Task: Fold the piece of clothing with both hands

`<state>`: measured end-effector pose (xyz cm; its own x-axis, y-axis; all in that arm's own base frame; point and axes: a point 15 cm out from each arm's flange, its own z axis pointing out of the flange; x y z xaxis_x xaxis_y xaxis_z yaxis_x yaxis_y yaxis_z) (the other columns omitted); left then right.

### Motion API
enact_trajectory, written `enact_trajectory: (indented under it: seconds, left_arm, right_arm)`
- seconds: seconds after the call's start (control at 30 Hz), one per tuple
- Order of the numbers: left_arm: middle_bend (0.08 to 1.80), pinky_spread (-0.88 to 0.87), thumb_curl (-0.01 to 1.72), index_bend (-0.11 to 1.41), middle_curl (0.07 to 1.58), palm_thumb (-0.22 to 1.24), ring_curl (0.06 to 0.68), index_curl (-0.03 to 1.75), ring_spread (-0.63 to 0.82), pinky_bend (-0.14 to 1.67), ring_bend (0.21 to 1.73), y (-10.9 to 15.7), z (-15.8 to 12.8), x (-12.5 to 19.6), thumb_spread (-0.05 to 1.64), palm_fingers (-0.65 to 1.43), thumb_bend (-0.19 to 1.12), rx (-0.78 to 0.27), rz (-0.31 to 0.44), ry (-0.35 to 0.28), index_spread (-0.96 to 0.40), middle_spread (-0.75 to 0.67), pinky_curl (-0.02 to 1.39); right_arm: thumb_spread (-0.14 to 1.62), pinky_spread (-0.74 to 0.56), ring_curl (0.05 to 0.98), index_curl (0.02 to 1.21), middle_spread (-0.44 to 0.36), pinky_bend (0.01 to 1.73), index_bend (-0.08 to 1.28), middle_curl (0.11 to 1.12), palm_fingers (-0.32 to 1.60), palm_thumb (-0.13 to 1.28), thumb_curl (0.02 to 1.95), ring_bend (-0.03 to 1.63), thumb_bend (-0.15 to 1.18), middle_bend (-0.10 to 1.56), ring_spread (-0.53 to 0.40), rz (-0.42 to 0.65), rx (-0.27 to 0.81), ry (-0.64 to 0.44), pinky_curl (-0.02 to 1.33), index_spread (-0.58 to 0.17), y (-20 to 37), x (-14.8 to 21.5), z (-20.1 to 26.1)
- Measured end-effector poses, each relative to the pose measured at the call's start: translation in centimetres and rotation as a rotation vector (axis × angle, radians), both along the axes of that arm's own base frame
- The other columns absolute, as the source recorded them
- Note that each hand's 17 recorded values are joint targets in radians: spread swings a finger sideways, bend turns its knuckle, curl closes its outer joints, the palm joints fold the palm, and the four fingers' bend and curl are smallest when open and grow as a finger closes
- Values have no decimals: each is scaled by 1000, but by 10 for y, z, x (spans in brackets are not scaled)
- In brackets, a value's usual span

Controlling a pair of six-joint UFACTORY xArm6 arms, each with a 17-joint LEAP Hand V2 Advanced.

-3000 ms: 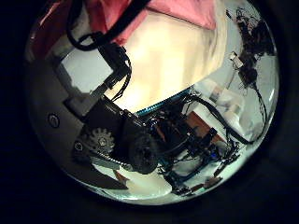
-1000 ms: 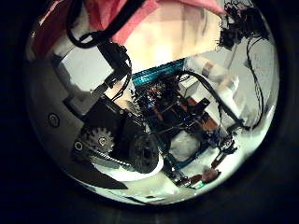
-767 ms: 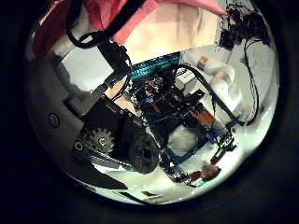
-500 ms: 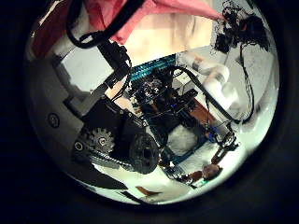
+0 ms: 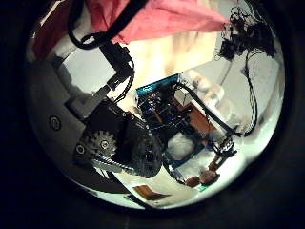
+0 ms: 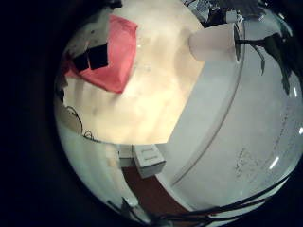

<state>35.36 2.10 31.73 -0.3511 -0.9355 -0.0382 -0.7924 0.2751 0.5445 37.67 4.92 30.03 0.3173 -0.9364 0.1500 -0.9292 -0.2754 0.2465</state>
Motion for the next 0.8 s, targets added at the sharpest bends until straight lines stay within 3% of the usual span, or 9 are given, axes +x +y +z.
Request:
enact_trajectory:
  seconds: [0.43, 0.73, 0.8]
  left_arm:
    - [665, -679, 760, 176, 1357, 941, 553, 1547, -465, 1095, 1322, -4, -39, 79, 948, 998, -14, -48, 14, -76, -507, -708, 605]
    - [668, -679, 758, 177, 1363, 937, 560, 1556, -459, 1099, 1343, -10, -66, 124, 949, 971, -16, -47, 28, -83, -484, -711, 617]
    - [671, -679, 756, 174, 1364, 929, 561, 1556, -458, 1100, 1344, -8, -74, 135, 945, 965, -19, -43, 30, -114, -480, -711, 620]
  right_arm:
    - [1271, -289, 606, 801, -156, 1254, 1067, 767, 1156, 1060, 647, 1381, -6, 1251, -207, -31, 1, -7, 676, -252, 10, 73, -27]
    - [1288, -291, 608, 805, -157, 1256, 1067, 772, 1147, 1052, 654, 1383, -6, 1249, -209, -56, -3, -16, 682, -254, 21, 125, -56]
    - [1292, -292, 608, 806, -158, 1259, 1066, 773, 1147, 1043, 653, 1382, -9, 1248, -209, -62, -3, -20, 685, -255, 23, 138, -62]
